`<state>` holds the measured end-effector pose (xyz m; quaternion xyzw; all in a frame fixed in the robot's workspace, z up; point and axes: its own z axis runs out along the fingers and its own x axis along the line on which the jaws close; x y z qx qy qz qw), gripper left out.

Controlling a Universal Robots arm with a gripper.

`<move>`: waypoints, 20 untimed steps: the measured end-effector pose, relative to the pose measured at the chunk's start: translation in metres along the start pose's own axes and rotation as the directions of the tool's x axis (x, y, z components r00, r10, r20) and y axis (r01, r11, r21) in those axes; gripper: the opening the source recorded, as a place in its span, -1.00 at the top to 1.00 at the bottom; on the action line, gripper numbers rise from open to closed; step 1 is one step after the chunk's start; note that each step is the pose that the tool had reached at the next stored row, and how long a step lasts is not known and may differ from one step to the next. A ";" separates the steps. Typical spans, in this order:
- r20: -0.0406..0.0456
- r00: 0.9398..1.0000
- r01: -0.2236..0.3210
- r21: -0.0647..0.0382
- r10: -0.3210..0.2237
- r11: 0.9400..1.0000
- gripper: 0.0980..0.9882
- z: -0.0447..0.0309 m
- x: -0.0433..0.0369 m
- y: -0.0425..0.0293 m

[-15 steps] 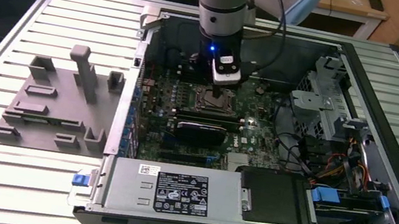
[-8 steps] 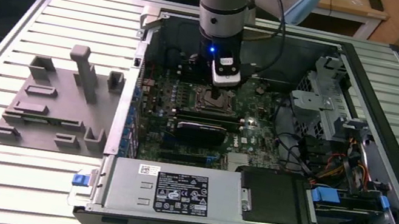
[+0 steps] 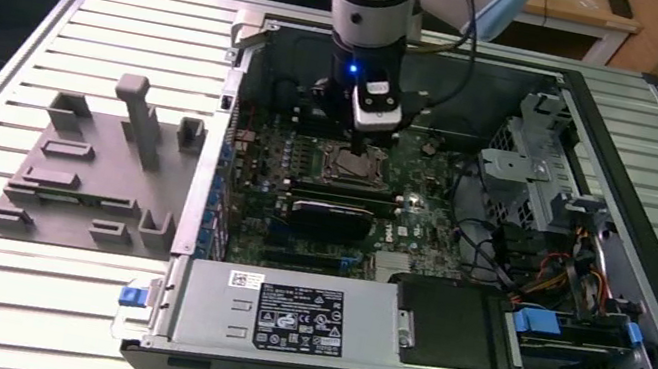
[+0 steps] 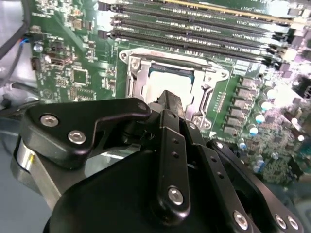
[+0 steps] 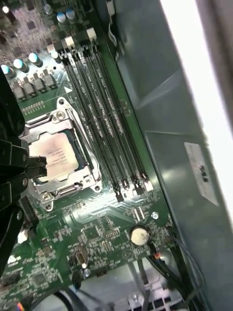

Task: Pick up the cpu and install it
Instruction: 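Install the first cpu locking lever, then install the second cpu locking lever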

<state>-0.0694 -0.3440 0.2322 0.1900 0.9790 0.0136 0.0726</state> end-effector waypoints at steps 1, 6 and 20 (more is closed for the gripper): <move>0.000 1.000 0.000 0.000 0.000 1.000 0.98 -0.0025 -0.0004 0.0001; -0.007 1.000 0.001 0.003 -0.001 1.000 0.98 -0.0041 -0.0046 0.0018; -0.024 1.000 0.001 0.010 -0.001 1.000 0.98 0.0057 -0.0102 0.0041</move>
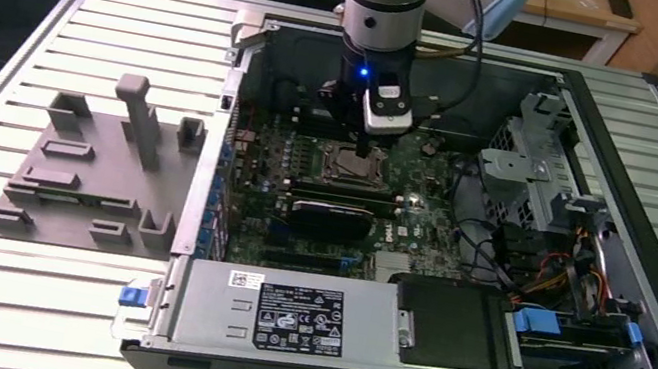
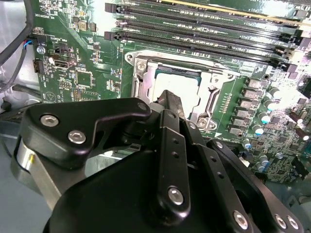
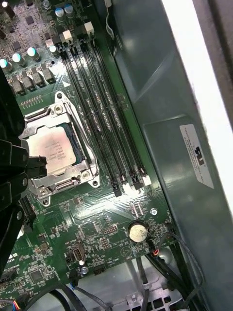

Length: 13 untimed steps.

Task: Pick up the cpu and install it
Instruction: 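Install the second cpu locking lever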

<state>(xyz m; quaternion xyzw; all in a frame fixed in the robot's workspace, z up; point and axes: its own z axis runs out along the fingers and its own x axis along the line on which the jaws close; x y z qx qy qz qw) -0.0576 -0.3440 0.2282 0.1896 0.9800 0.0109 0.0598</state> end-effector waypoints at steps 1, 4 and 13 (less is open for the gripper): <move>0.000 1.000 0.000 0.000 0.000 1.000 0.98 0.0000 0.0000 0.0000; 0.000 1.000 0.000 0.000 0.000 1.000 0.98 0.0000 0.0000 0.0000; -0.003 1.000 0.000 0.001 0.000 1.000 0.98 -0.0079 -0.0009 0.0003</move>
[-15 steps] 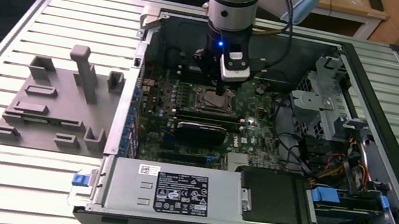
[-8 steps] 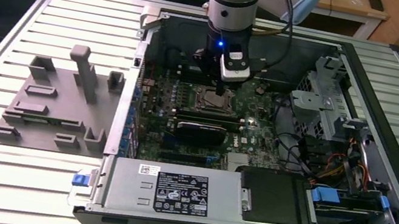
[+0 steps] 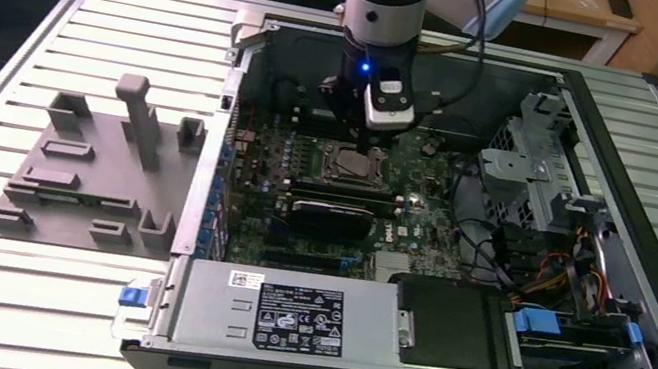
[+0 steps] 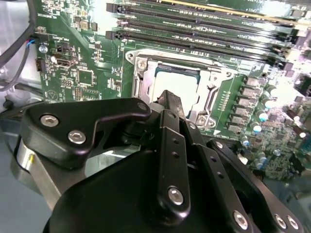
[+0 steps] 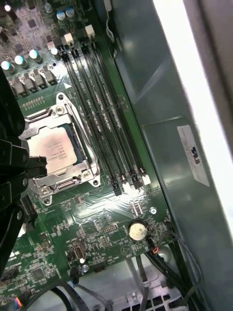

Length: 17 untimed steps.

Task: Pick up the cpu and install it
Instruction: 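Install the second cpu locking lever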

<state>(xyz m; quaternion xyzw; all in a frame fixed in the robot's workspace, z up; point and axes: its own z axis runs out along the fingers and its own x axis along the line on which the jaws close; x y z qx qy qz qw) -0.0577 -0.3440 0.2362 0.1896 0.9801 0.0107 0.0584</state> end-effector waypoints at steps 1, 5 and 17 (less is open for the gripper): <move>-0.001 1.000 0.000 0.000 0.000 1.000 0.98 -0.0027 -0.0003 0.0001; -0.004 1.000 0.000 0.002 0.000 1.000 0.98 -0.0079 -0.0009 0.0004; -0.040 0.999 0.000 0.017 0.000 1.000 0.98 -0.0068 -0.0031 -0.0031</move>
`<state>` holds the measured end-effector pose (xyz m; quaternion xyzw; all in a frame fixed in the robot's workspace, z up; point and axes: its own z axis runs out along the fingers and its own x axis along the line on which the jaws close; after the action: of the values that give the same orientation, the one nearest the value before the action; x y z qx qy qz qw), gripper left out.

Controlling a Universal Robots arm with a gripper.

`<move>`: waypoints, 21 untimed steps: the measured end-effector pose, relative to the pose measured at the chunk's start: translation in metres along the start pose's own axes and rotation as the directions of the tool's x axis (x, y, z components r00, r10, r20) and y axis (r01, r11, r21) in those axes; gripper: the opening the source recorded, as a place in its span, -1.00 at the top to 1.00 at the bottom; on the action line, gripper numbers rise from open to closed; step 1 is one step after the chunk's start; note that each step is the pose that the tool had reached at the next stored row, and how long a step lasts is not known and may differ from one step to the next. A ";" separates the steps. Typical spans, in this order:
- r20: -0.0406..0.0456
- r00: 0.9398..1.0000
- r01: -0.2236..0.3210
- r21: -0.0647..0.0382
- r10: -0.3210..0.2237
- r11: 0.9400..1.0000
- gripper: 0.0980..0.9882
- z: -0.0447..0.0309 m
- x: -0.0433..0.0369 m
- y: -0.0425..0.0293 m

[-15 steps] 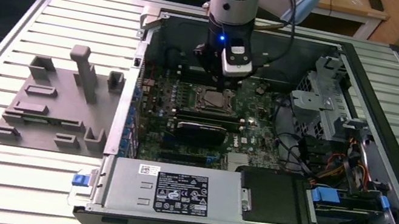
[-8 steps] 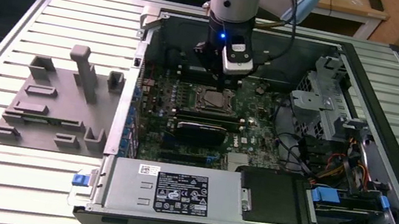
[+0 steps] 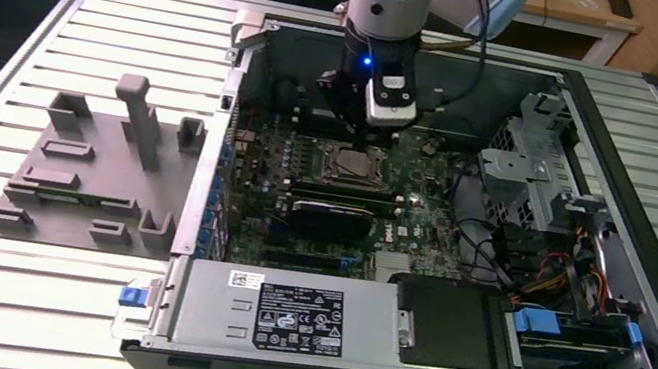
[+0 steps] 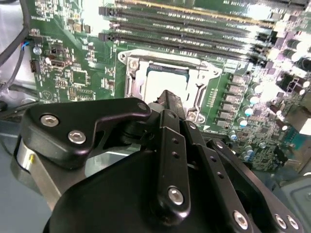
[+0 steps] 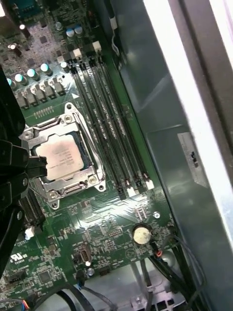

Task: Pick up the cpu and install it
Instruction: 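Install the second cpu locking lever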

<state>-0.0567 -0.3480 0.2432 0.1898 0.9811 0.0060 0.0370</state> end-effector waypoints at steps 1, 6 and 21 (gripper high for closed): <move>0.000 1.000 0.000 0.000 0.000 1.000 0.98 0.0001 -0.0006 -0.0015; -0.002 1.000 0.000 0.001 0.000 1.000 0.98 0.0009 -0.0051 -0.0128; -0.029 0.999 0.016 0.017 -0.016 1.000 0.98 0.0072 -0.0110 -0.0291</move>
<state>-0.0568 -0.3791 0.2360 0.1822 0.9830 0.0000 0.0213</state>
